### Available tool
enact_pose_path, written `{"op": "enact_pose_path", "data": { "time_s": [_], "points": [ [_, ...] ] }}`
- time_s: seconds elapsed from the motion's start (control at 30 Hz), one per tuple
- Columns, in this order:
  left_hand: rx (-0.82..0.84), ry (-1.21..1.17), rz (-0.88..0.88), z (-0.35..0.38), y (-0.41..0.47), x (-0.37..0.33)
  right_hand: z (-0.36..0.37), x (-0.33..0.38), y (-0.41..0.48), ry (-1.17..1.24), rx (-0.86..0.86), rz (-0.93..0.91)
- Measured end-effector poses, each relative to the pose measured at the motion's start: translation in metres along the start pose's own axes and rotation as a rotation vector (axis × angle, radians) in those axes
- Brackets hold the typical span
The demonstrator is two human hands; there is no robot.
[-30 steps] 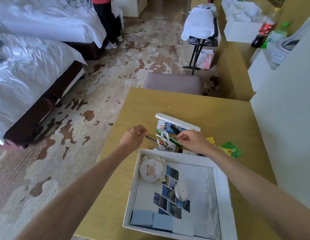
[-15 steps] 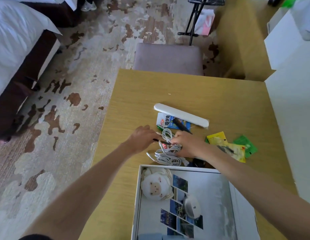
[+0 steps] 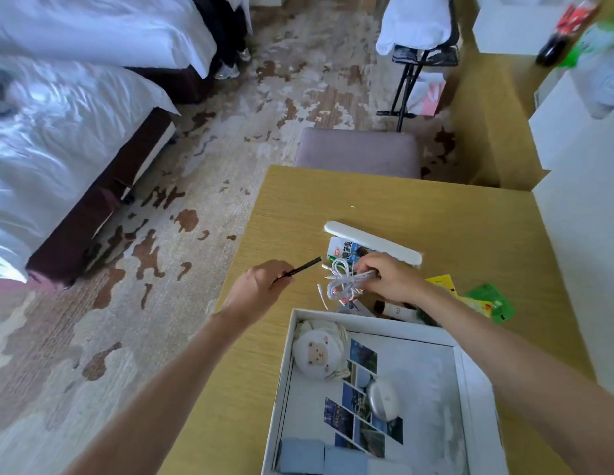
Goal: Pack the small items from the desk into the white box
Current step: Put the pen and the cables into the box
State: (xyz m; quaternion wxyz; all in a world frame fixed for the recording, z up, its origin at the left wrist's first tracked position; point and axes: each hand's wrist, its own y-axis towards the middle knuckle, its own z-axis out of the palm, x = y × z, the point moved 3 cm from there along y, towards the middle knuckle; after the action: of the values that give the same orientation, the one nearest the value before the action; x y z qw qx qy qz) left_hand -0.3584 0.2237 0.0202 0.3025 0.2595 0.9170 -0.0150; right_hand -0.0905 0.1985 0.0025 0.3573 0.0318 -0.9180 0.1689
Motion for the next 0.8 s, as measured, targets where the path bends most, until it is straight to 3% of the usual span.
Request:
{"op": "enact_pose_path", "data": {
  "time_s": [0.17,0.27,0.4,0.6,0.8],
  "points": [
    [-0.048,-0.047,0.045,-0.024,-0.028,-0.043,-0.033,0.011,-0.046,0.472,-0.139,0.128],
    [-0.060,-0.030,0.102,-0.033,-0.049,-0.078,-0.044,0.022,-0.085,0.859,-0.175,0.078],
    [0.053,0.032,0.162,-0.021,-0.085,-0.118,-0.038,0.028,-0.141,1.256,-0.126,-0.014],
    [0.279,0.120,0.089,0.017,-0.118,-0.139,-0.008,0.018,-0.187,1.127,-0.187,0.131],
    [0.220,0.018,0.019,0.019,-0.127,-0.128,0.015,0.004,-0.213,0.807,-0.185,0.256]
  ]
}}
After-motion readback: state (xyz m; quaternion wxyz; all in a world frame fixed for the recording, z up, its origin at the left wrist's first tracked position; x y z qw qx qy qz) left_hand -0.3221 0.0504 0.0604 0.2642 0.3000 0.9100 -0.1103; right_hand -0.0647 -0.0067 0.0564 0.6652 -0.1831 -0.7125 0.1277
